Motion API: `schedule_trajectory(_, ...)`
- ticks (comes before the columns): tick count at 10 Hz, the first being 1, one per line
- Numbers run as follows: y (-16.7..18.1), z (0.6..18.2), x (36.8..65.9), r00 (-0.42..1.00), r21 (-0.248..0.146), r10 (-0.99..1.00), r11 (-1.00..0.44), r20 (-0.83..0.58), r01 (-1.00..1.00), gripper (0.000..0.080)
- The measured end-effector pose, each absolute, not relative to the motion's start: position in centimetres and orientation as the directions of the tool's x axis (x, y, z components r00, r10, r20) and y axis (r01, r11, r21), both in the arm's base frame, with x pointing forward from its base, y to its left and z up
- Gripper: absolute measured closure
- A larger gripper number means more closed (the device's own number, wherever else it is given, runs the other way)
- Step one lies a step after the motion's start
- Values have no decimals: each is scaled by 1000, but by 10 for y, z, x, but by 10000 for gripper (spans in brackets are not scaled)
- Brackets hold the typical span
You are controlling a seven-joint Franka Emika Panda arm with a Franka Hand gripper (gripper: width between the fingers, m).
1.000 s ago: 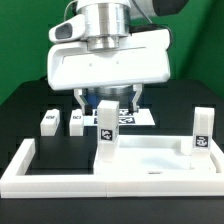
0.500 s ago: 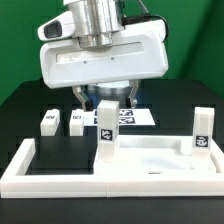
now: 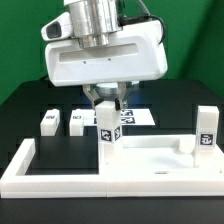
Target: Assemble desk
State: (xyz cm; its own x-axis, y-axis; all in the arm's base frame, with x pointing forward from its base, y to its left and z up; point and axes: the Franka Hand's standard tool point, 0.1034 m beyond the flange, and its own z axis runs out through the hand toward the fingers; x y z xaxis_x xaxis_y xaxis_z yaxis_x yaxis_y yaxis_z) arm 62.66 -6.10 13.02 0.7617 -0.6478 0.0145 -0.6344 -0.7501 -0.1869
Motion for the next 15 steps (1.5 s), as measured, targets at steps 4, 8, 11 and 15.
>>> schedule_trajectory(4, -48, 129, 629, 219, -176, -966, -194, -137, -965, 504)
schedule_trajectory(8, -41, 129, 634, -58, -170, -976, 95, -211, -981, 504)
schedule_trajectory(11, -43, 127, 633, 322, -211, -940, -294, -114, -932, 326)
schedule_trajectory(15, -43, 126, 633, 590, -231, -806, -567, -40, -790, 152)
